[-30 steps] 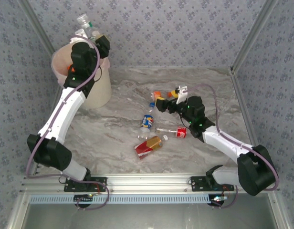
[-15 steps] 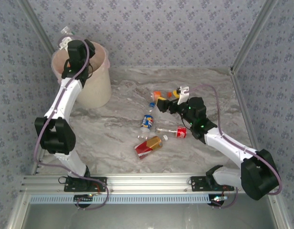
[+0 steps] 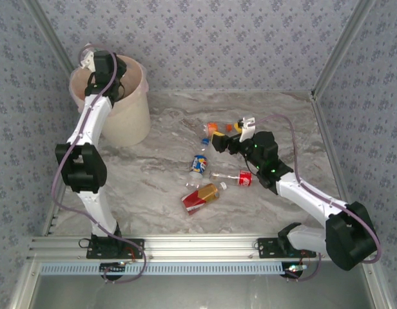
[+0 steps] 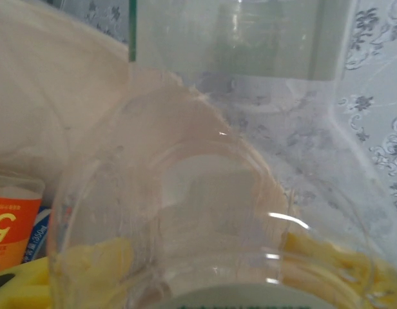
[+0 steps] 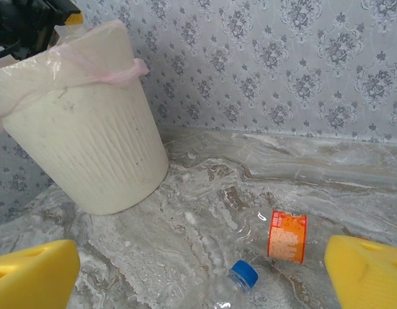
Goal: Put the plastic bottles in the bin
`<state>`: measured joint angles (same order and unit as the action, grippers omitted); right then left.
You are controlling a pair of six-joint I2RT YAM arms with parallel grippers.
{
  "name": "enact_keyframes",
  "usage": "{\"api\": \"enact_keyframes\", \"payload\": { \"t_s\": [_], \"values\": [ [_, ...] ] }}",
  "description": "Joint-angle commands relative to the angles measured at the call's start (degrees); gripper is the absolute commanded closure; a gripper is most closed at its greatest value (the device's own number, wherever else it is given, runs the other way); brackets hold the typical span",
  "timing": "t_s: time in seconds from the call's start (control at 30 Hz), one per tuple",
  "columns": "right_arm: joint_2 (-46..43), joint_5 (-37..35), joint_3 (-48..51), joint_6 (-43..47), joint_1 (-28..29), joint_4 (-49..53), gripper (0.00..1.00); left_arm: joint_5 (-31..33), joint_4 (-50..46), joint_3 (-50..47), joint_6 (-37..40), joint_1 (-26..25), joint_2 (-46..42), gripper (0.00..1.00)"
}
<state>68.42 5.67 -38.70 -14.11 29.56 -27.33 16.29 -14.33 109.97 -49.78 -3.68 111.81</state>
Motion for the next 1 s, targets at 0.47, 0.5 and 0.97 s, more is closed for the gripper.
{"api": "enact_keyframes", "payload": {
  "t_s": [0.47,0.5,0.97],
  "values": [
    [-1.36,-1.54,0.57,1.63,0.48,0.70,0.00,-1.94,-7.59,7.09,-1.79,0.66,-0.67,0.05],
    [-1.36,-1.53,0.58,1.65,0.44,0.70,0.00,-3.16,-7.19,7.25,-1.43,0.92,-0.71,0.05],
    [-0.75,-9.74,2.22,-2.88,-0.16,2.58,0.00,-16.27,1.16,0.18,4.25,0.49,-8.40,0.02]
  ]
}}
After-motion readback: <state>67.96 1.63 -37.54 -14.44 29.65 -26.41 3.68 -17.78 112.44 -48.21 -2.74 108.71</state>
